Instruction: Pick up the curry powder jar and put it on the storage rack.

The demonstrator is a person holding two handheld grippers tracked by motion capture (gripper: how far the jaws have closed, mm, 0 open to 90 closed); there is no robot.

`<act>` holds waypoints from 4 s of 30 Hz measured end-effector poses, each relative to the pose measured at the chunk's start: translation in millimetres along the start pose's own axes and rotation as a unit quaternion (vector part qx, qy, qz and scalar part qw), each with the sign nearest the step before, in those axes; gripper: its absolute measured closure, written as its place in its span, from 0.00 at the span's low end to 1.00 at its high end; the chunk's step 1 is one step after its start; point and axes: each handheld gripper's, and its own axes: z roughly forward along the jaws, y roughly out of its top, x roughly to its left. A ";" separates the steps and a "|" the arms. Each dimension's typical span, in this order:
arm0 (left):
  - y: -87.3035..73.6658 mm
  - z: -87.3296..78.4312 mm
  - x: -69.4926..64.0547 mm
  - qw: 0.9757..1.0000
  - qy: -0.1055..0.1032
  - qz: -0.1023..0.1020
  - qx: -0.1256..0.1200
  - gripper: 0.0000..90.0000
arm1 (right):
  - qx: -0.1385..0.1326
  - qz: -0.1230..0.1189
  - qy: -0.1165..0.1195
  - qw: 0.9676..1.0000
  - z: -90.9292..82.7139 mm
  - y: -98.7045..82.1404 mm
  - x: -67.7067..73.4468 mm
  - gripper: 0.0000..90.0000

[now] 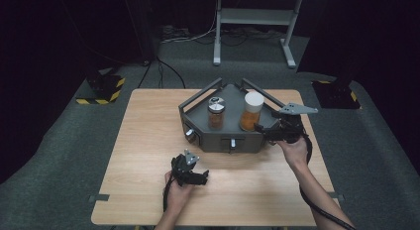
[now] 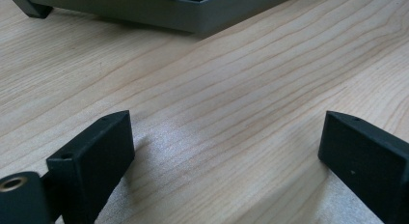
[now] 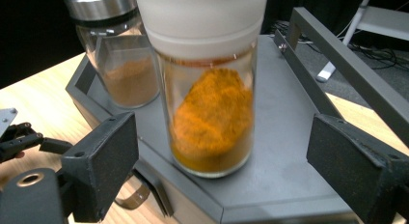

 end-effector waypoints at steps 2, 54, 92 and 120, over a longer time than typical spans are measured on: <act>0.0 0.0 0.0 1.000 0.000 0.000 0.000 0.06 | 0.000 0.000 -0.001 1.000 -1.2 -2.5 0.1 0.12; -0.1 0.0 -0.1 1.000 0.000 0.000 0.000 0.06 | 0.130 0.064 -0.082 0.986 23.4 -122.1 35.2 0.14; -1.1 -0.8 -1.2 1.000 0.002 -0.004 -0.002 0.08 | 0.145 0.040 -0.101 0.983 30.1 -120.4 49.2 0.09; -1.1 -0.8 -1.3 1.000 0.003 -0.004 -0.002 0.08 | 0.145 0.041 -0.101 0.983 30.2 -120.4 49.5 0.09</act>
